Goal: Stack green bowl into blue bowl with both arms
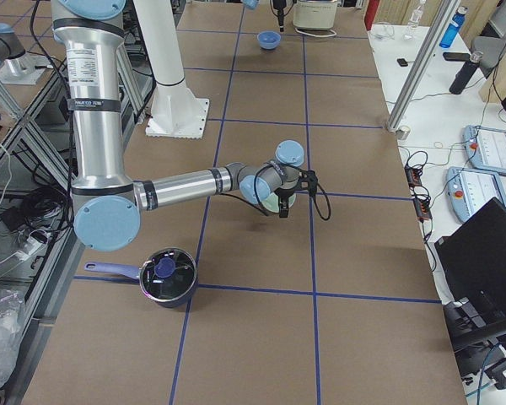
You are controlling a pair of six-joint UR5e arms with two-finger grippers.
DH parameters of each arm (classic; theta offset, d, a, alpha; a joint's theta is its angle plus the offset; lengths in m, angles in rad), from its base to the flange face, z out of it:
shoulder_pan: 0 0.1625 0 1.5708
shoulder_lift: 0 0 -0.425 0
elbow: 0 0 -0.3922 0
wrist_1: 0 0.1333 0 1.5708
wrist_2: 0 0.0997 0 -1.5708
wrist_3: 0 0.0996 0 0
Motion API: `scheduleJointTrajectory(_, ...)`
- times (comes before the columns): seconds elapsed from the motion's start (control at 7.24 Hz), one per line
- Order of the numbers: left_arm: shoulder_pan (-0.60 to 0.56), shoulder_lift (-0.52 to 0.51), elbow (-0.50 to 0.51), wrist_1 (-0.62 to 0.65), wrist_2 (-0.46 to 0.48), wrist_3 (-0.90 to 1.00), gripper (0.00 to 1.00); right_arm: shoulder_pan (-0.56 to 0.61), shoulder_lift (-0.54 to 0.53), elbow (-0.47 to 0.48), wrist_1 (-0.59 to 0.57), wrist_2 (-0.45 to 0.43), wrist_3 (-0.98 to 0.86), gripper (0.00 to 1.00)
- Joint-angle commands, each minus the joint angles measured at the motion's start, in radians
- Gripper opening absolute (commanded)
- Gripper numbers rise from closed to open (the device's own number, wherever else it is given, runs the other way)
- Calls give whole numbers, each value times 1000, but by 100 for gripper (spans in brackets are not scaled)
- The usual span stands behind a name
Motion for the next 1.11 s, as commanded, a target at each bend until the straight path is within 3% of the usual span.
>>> scheduleJointTrajectory(0.0, 26, 0, 2, -26, -1, -37, 98, -39, -26, -10, 27, -67, -2, 100)
scheduleJointTrajectory(0.97, 55, 64, 11, -54, 0, -4, 98, -62, -40, -17, 30, -71, 0, 100)
